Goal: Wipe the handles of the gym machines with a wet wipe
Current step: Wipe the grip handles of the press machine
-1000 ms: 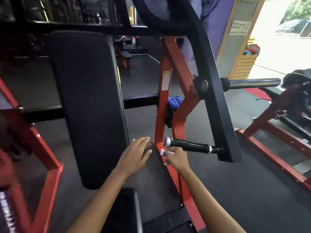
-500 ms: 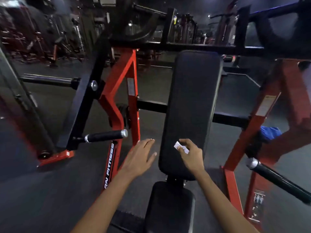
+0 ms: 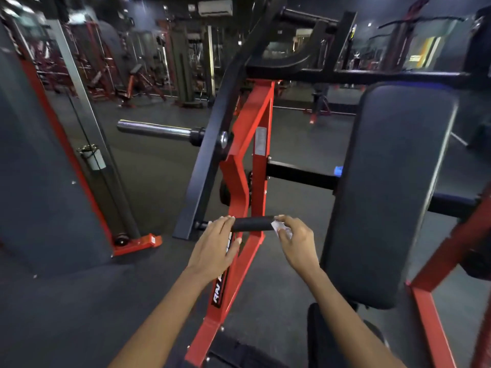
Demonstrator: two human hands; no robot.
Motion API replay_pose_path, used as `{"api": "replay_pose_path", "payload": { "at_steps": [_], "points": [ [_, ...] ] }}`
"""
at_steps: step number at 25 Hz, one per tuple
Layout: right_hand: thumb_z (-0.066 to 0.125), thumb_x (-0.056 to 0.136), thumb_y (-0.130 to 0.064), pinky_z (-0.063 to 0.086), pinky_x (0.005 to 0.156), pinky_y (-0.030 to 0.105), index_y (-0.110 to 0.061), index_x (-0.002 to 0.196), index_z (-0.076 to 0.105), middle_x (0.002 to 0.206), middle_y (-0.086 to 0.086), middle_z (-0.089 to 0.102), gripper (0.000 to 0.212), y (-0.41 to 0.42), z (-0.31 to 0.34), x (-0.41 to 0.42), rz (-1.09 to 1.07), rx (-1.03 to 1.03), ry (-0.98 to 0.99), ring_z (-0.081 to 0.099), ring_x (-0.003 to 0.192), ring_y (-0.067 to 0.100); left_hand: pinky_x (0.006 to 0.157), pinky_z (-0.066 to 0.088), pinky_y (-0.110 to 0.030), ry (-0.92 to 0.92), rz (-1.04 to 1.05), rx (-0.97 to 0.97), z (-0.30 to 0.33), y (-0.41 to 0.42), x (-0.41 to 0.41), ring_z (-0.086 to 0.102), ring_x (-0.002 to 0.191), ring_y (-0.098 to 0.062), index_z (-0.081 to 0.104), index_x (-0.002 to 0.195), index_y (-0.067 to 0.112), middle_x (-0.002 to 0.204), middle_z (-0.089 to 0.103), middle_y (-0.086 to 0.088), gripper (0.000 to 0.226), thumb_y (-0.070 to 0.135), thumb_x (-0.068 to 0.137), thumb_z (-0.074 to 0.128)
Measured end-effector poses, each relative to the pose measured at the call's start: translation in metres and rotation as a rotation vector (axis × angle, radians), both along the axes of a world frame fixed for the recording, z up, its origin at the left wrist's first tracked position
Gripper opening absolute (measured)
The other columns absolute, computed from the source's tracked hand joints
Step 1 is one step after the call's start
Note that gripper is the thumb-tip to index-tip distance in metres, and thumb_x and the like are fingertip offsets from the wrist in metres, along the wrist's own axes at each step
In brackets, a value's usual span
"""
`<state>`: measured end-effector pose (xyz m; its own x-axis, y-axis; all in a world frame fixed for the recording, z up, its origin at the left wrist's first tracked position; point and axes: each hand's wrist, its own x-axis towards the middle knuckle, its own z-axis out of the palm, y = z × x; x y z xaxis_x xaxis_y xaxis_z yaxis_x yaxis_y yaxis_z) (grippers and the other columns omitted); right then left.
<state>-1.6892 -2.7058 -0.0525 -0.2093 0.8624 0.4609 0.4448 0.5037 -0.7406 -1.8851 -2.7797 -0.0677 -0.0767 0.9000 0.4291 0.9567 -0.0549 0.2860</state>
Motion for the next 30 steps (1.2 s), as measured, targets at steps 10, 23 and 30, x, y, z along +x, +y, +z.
{"api": "replay_pose_path", "payload": {
  "at_steps": [10, 23, 30],
  "points": [
    [0.059, 0.092, -0.012, 0.044, 0.068, 0.025, -0.001, 0.095, 0.068, 0.095, 0.012, 0.055, 0.014, 0.021, -0.013, -0.098, -0.050, 0.141, -0.210, 0.058, 0.073, 0.024, 0.116, 0.023, -0.043, 0.081, 0.026, 0.000, -0.013, 0.046, -0.099, 0.031, 0.141, -0.028, 0.028, 0.147, 0.002, 0.151, 0.034, -0.014, 0.065, 0.041, 0.095, 0.026],
    [0.076, 0.071, -0.001, 0.031, 0.046, 0.017, -0.013, 0.078, 0.059, 0.079, 0.000, 0.054, 0.022, 0.028, -0.060, -0.192, -0.202, 0.183, -0.510, 0.053, 0.059, 0.015, 0.115, 0.025, -0.052, 0.204, -0.057, 0.067, -0.056, 0.099, -0.167, 0.014, 0.146, -0.033, 0.016, 0.148, -0.005, 0.158, 0.013, -0.020, 0.059, 0.022, 0.096, 0.025],
    [0.075, 0.073, 0.000, 0.039, 0.044, 0.019, -0.011, 0.085, 0.056, 0.082, 0.000, 0.048, 0.025, 0.029, -0.070, -0.200, -0.214, 0.186, -0.609, 0.048, 0.060, 0.012, 0.117, 0.020, -0.051, 0.224, -0.059, 0.096, -0.063, 0.112, -0.176, 0.005, 0.148, -0.031, 0.011, 0.150, -0.002, 0.159, 0.005, -0.018, 0.059, 0.021, 0.096, 0.019]
  ]
}}
